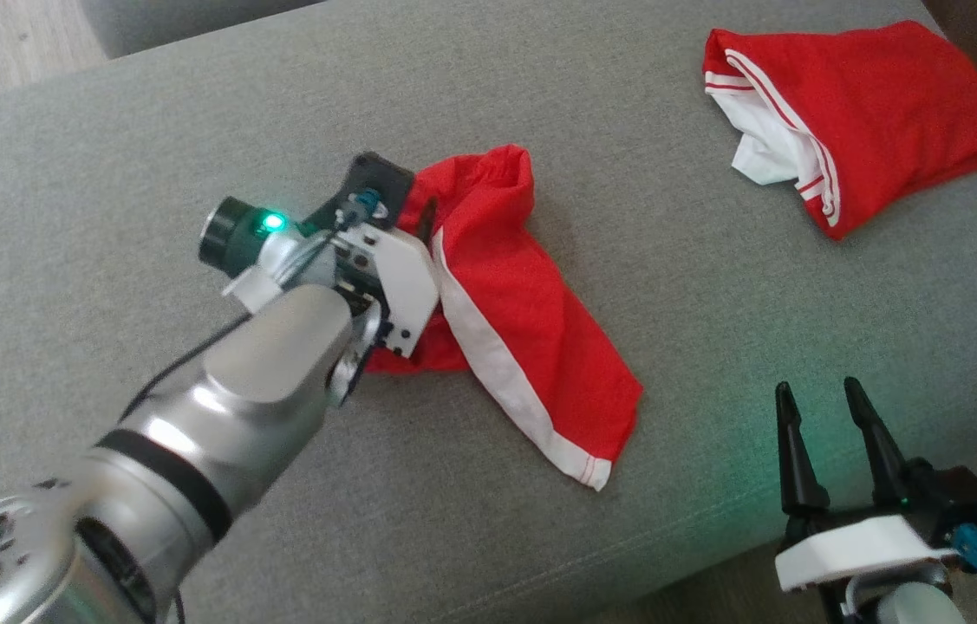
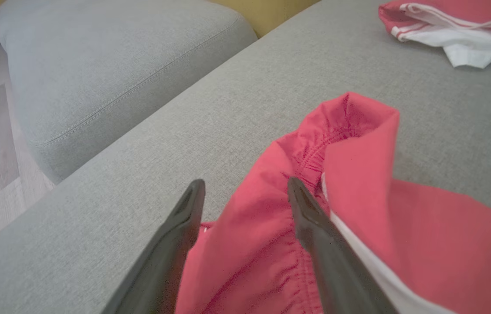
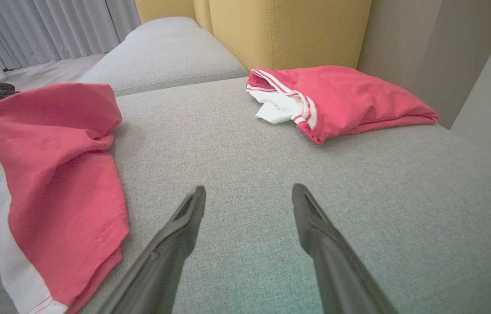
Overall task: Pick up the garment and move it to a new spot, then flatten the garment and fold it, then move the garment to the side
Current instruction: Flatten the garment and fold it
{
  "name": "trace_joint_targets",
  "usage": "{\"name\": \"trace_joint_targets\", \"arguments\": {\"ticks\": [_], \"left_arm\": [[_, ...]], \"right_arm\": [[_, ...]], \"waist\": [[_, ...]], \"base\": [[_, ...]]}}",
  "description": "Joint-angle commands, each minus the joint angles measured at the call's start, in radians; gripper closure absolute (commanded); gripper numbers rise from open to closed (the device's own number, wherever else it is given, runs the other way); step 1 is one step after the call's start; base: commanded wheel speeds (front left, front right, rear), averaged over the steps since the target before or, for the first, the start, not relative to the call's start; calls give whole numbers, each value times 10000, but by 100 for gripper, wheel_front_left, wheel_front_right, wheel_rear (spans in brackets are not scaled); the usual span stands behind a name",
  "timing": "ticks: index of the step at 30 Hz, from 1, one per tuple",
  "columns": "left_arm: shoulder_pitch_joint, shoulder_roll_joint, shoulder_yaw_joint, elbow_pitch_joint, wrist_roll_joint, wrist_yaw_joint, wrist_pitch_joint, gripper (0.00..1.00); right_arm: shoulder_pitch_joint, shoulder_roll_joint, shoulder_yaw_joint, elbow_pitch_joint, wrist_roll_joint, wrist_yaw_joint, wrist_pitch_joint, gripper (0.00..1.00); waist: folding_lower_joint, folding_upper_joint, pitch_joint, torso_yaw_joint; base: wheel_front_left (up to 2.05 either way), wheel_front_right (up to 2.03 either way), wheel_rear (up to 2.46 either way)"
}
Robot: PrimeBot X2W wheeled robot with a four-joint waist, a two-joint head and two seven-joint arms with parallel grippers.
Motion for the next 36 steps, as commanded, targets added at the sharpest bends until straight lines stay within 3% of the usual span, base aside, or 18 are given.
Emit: {"name": "trace_joint_targets", "arguments": {"ticks": [1, 12, 20, 36], "left_arm": [[-420, -114, 144, 2, 231, -63, -122, 0], [-64, -1069, -158, 605, 1404, -166, -598, 0], [190, -1179, -198, 843, 1631, -413, -469, 0], [-21, -1187, -81, 737, 982, -416, -208, 0]], "right_arm": [[-394, -87, 216, -292, -36, 75, -107, 0], [-452, -87, 303, -207, 41, 75, -107, 0], [-509, -87, 403, -100, 88, 75, -107, 0], [-634, -87, 491, -46, 262, 75, -107, 0]], "waist": [[0, 0, 23, -10], [0, 0, 102, -50], [0, 0, 138, -275], [0, 0, 353, -796]], "base": [[0, 0, 0], [0, 0, 0], [0, 0, 0], [0, 0, 0]]}}
